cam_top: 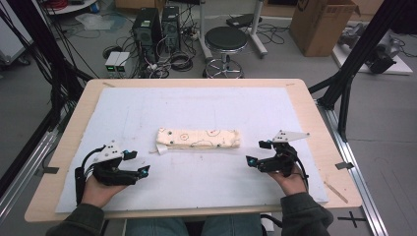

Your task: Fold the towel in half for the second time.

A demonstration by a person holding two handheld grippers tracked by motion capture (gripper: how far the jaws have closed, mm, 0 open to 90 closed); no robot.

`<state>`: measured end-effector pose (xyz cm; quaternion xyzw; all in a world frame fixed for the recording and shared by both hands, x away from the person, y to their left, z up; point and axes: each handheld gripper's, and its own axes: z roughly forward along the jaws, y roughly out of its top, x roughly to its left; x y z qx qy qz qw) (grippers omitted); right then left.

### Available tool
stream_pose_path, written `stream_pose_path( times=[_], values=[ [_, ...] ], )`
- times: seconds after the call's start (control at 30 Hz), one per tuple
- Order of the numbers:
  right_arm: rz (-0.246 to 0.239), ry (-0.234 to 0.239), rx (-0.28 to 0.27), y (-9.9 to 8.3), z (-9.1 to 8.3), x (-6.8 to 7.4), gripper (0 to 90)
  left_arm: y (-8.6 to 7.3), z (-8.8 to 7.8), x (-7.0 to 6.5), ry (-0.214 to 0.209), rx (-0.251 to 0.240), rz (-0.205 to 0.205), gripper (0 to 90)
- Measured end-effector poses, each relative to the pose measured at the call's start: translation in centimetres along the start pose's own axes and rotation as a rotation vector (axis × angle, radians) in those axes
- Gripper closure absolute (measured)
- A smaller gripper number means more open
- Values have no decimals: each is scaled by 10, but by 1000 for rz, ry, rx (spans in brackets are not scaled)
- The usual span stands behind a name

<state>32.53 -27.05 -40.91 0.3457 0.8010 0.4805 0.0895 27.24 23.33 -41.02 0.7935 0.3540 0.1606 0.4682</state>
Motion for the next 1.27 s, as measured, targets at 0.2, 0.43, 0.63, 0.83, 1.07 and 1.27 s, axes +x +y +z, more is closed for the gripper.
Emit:
stream_pose_path(
  times=[0.2,0.43,0.63,0.83,1.07,1.27],
  values=[
    [2,-6,10,-8,-4,1,123,-4,-4,-4,5,-2,4,259],
    [2,-17,11,-15,-12,4,123,-8,-10,-7,14,-8,3,256],
    [5,-21,11,-21,-18,5,122,-10,-13,-12,10,-12,11,254],
    [-1,-27,18,-26,-22,7,122,-12,-15,-13,11,-11,12,254],
    [0,-30,23,-27,-21,6,122,-13,-13,-11,14,-11,14,254],
    [-12,-29,40,-27,-16,7,122,-13,-11,-11,6,-13,8,253]
  ],
)
